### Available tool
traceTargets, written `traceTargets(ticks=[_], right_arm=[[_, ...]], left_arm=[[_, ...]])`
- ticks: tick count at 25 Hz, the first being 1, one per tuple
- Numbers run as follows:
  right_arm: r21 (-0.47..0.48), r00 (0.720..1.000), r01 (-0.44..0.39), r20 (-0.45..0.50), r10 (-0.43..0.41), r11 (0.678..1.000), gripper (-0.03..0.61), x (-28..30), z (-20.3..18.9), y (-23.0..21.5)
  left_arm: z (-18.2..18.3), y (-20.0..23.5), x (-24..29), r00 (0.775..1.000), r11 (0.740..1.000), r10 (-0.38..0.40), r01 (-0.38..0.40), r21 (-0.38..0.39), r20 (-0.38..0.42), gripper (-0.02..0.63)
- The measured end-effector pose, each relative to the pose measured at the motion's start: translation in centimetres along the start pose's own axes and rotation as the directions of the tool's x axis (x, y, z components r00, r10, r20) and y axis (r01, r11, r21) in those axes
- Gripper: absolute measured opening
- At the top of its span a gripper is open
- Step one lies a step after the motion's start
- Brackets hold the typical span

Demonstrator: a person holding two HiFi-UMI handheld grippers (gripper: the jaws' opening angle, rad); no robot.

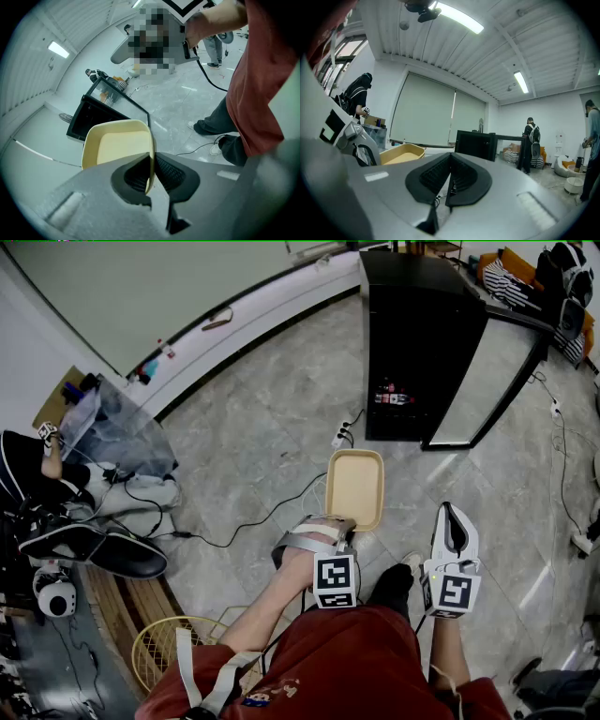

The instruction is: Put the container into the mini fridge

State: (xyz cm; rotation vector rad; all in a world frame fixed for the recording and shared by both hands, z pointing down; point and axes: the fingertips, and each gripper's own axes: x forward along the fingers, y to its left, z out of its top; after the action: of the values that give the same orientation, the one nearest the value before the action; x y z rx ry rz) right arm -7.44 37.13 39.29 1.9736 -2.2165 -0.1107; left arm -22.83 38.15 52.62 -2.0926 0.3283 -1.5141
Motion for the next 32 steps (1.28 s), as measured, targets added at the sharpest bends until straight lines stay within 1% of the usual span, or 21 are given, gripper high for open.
traceTargets(ticks=[4,10,16,21,26,32], right_arm=[[0.001,1.0,-0.012,-0.008,0.012,1.0,0.0,-0.7,-1.0,0.4],[-0.016,1.0,-0.02,-0.004,0.02,1.0,0.0,-1.1,-0.5,0.6],[-0.006,1.0,0.004,0.0,-0.004,1.0,0.0,-1.9,-1.3,-0.1],[0.02,1.0,0.015,0.018,-0.015,1.0,0.0,-1.9,-1.3,-0.8],[0.042,1.0,0.02,0.012,-0.02,0.999,0.0,-1.0,-1.7,-2.0],[0.074,1.0,0.018,-0.01,-0.018,0.997,0.0,1.3,-2.8,-5.0]], left_arm=[[-0.1,-0.5,-0.3,1.0,1.0,0.002,-0.002,-0.003,0.0,0.031],[-0.1,-0.9,-0.7,1.0,1.0,0.01,-0.01,-0.019,0.006,0.031],[0.2,-1.5,-0.3,1.0,1.0,0.009,-0.009,0.006,0.0,0.031],[0.7,-0.8,0.1,1.0,1.0,0.009,-0.009,0.001,0.002,0.031],[1.5,0.3,0.8,1.0,1.0,-0.001,0.001,-0.005,0.006,0.031],[3.2,2.5,3.2,1.0,1.0,-0.028,0.028,-0.005,-0.006,0.031]])
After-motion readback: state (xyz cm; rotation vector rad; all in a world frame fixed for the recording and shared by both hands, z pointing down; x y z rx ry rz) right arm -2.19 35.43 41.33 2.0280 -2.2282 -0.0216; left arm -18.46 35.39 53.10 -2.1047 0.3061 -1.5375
